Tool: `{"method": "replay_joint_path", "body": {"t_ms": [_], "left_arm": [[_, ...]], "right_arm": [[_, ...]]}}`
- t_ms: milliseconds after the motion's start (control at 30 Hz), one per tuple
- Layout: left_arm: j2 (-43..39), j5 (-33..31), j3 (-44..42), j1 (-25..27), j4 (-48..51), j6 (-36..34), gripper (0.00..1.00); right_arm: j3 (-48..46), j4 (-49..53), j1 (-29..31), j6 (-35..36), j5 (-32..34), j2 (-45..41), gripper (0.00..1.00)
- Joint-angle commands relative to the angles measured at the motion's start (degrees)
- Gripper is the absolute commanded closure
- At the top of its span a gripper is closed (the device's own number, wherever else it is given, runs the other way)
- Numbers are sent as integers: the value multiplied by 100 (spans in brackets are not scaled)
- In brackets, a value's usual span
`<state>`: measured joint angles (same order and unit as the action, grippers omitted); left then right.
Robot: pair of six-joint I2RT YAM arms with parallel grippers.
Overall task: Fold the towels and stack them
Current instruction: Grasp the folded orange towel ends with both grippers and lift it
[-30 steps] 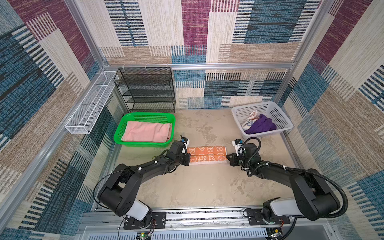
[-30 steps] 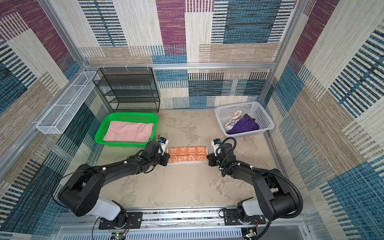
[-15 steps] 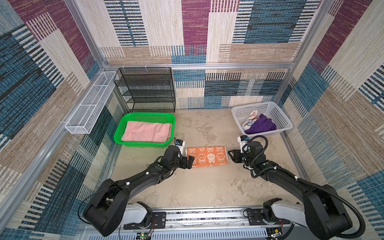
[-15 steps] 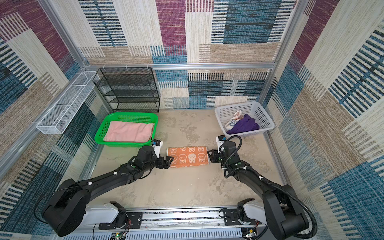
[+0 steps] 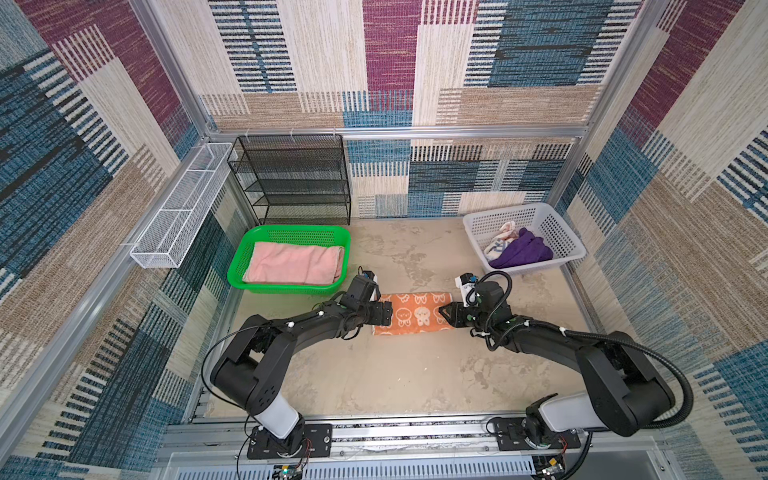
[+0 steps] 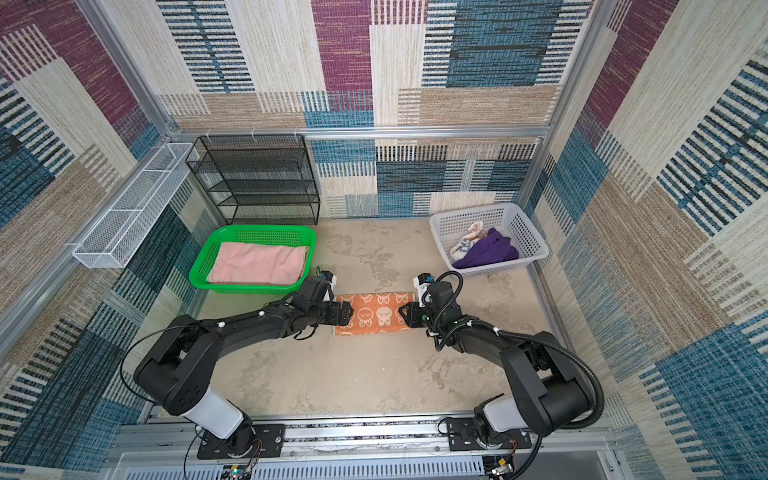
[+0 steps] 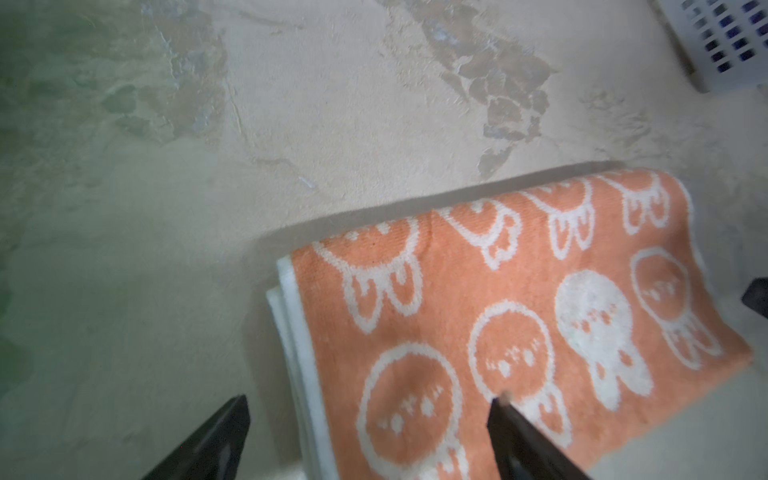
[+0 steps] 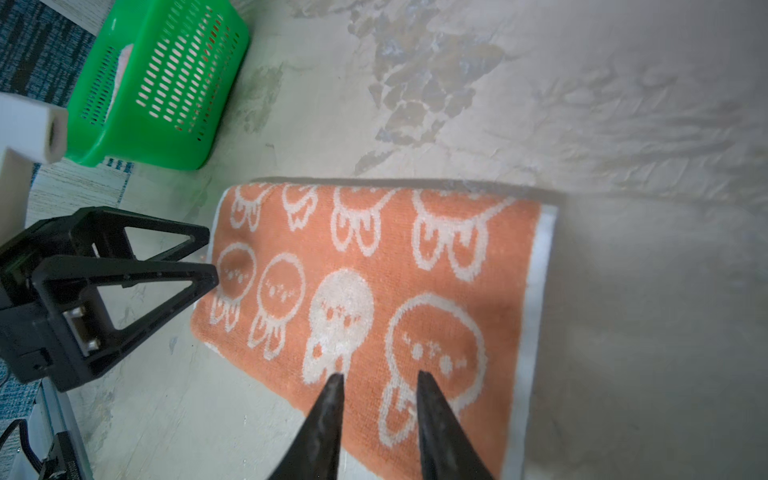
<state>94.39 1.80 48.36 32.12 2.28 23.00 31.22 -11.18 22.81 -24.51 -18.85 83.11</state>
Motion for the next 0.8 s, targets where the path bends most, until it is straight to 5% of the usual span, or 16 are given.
{"method": "replay_joint_path", "body": {"t_ms": [0, 367, 533, 700, 767], "left_arm": [[206, 7, 113, -4, 384, 170, 9], [805, 959, -13, 40, -301, 212, 39], [917, 1167, -24, 44, -671, 329, 64], [989, 1270, 161, 46, -688, 358, 100], [979, 1191, 271, 42, -527, 321, 100]], "right_arm": [[-6, -363, 7, -344, 170, 266, 71], [-209, -798, 17, -606, 74, 740, 77], [-182, -798, 18, -563, 70, 803, 78], [-165, -824, 23, -520, 49, 873, 78], [-153, -807, 27, -506, 78, 867, 78]]}}
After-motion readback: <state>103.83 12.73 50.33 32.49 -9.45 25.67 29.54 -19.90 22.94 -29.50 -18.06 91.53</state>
